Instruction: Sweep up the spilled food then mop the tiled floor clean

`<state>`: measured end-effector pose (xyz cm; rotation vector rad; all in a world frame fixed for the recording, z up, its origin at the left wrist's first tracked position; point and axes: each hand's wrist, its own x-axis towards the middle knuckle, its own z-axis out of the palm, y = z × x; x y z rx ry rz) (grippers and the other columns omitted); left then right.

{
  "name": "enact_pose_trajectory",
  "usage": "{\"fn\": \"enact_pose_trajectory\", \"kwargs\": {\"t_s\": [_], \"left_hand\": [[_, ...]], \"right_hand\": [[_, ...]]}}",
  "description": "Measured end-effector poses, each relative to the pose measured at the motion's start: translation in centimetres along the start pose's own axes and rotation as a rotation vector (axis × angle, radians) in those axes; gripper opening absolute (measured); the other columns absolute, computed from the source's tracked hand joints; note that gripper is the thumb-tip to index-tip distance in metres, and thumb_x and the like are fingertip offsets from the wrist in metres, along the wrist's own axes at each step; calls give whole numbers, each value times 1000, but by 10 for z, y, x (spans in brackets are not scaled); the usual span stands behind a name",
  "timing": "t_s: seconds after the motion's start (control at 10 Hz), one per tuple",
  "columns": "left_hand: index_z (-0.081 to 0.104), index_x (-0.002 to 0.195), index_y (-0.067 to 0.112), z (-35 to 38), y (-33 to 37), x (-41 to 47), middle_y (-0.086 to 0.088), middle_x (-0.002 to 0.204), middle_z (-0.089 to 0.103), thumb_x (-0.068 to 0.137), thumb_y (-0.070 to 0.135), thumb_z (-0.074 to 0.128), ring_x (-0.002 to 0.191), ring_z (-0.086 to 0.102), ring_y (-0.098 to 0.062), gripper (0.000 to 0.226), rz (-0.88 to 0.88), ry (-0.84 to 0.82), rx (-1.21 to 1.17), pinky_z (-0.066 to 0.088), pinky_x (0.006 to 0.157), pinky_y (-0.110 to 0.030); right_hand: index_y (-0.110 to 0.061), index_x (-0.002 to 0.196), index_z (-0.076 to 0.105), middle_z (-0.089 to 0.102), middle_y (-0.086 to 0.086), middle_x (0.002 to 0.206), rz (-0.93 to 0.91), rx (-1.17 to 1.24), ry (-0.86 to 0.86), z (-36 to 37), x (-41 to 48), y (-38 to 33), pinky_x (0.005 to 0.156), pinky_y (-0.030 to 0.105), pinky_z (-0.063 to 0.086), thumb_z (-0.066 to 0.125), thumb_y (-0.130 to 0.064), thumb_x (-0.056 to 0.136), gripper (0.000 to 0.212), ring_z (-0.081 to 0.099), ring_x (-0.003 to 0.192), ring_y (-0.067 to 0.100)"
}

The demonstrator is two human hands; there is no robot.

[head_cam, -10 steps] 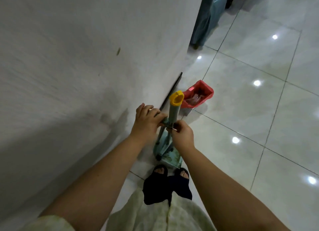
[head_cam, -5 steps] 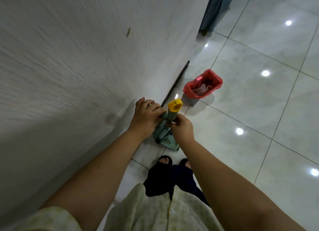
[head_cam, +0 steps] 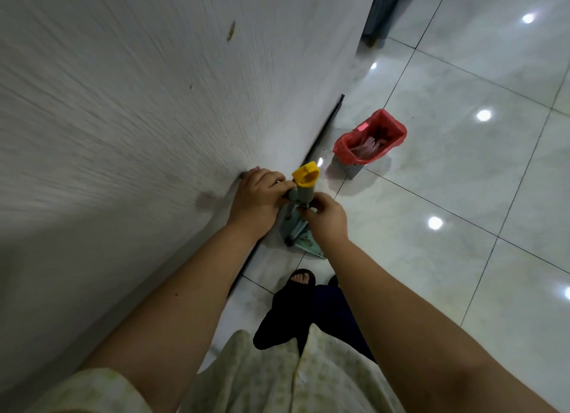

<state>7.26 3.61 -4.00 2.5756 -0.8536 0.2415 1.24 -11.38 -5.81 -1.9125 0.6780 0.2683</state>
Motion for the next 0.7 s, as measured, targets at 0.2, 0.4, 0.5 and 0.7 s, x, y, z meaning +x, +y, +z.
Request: {"fn": "enact_pose_trajectory", "kwargs": {"t_s": [0.2,0.4,0.5,0.7], "left_hand": [[71,100,13,-1,-10,-9,-4,98,63,67,25,83,97,47,-23,37,-95,-11,53,39,86,-35],[69,111,14,-3,-9,-14,-7,108,62,77,22,73,102,50,-26,35,-105,-30,52,42,90,-39],[69,108,13,-9,-2,-24,-9,111,60,83,23,62,105,51,-28,27,-163,-9,38,43,91,-40],[70,103,11,-24,21,-51,-11,105,61,78,4,65,89,58,-32,27,-315,-116,-37,49,79,-39]], "right_hand": [[-16,114,67,69,5,107,40,114,-15,-2,1,8,88,43,55,70,-5,84,32,65,99,23],[-16,114,64,68,-1,106,13,24,12,1,-6,12,88,40,55,71,-13,84,31,65,98,17],[-17,110,64,64,-6,100,-4,-4,-46,-11,-16,13,89,38,54,70,-12,85,26,62,97,15],[-19,107,70,69,-3,107,-175,-243,-28,-111,-46,25,88,30,53,69,-15,87,20,63,95,13]]}}
